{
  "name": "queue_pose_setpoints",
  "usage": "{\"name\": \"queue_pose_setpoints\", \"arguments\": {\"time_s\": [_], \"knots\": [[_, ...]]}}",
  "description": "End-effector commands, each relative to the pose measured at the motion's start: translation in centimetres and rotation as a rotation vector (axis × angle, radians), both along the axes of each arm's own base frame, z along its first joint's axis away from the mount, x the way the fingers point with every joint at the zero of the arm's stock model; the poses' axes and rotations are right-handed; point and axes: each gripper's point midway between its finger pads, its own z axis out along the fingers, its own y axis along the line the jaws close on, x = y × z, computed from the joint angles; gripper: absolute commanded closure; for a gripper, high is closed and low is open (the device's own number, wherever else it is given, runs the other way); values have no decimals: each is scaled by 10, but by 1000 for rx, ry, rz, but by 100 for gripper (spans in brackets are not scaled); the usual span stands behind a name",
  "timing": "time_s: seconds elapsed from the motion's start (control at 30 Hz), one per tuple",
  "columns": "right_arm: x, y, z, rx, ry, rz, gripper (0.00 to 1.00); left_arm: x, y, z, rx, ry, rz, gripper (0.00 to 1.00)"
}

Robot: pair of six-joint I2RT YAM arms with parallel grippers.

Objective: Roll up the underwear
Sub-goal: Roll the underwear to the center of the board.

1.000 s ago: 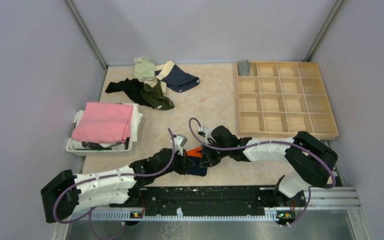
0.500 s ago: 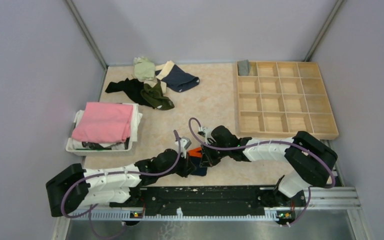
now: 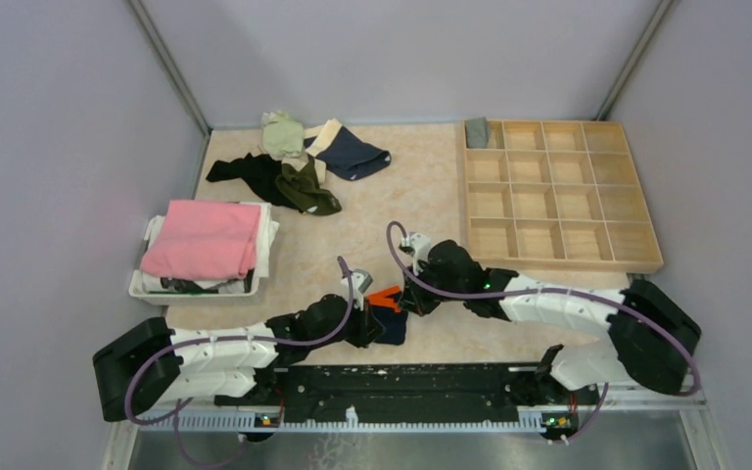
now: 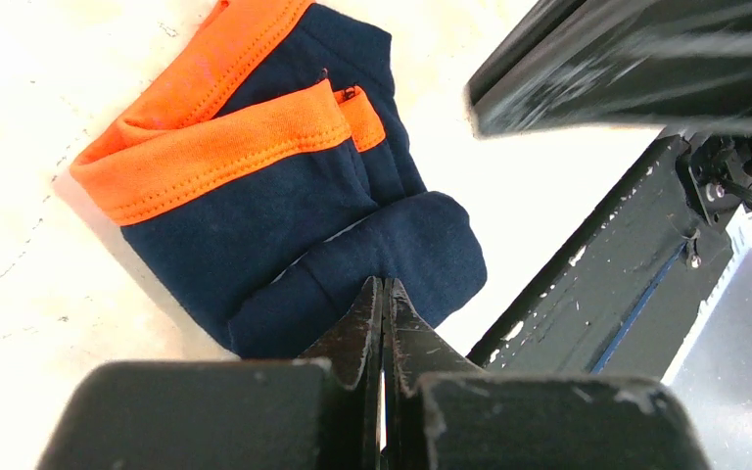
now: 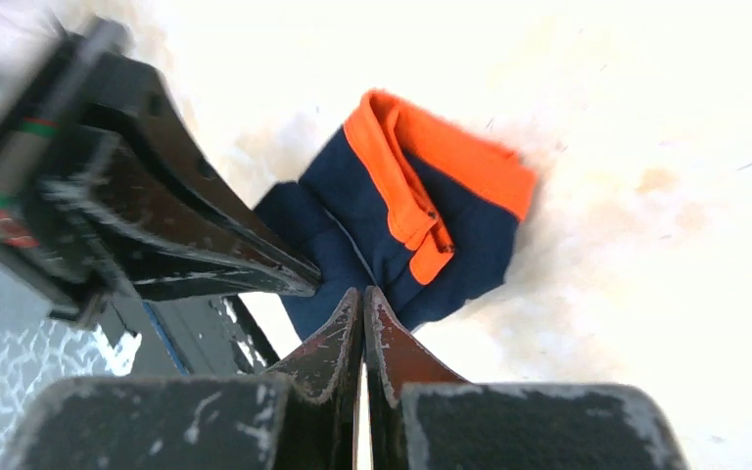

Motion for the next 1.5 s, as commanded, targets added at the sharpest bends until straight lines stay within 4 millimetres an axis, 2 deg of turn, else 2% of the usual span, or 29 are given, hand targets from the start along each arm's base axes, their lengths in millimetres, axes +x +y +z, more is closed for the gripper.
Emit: {"name": "queue_pose_setpoints", "arguments": {"time_s": [0.0,0.07,0.13,0.2,0.3,0.37,0.43,0.53,0.67,0.83,0.9,1.03,1.23,1.47], "knots": [[36,-17,49,35,-299,-74,98,-2,17,-21,79,17,34,100],[48,-31,64,43,-401,-134,95,-1,18,-21,80,15,38,100],[60,-46,71,30,-463,-209,87,-1,18,-21,82,15,41,100],[65,-59,75,-14,-500,-220,88,-1,19,-21,82,15,45,100],[80,-84,85,-84,-548,-338,88,0,21,-23,87,20,58,100],[78,-91,94,-80,-597,-324,71,0,24,-26,99,26,72,100],[78,-93,101,-42,-627,-337,61,2,26,-27,104,29,88,100],[74,-85,102,-50,-645,-257,55,3,27,-30,115,37,100,100],[54,-63,95,-9,-663,-87,52,4,28,-36,147,58,114,100],[5,-31,87,24,-826,214,49,1,29,-45,160,90,126,100],[-17,-21,76,3,-904,355,46,1,29,-47,163,98,126,100],[-47,-12,48,-75,-1022,579,45,1,29,-48,169,101,131,100],[-51,-8,11,-215,-1082,705,44,2,30,-47,167,102,139,100],[-47,2,-7,-295,-1194,755,39,2,32,-49,174,101,137,100]]}}
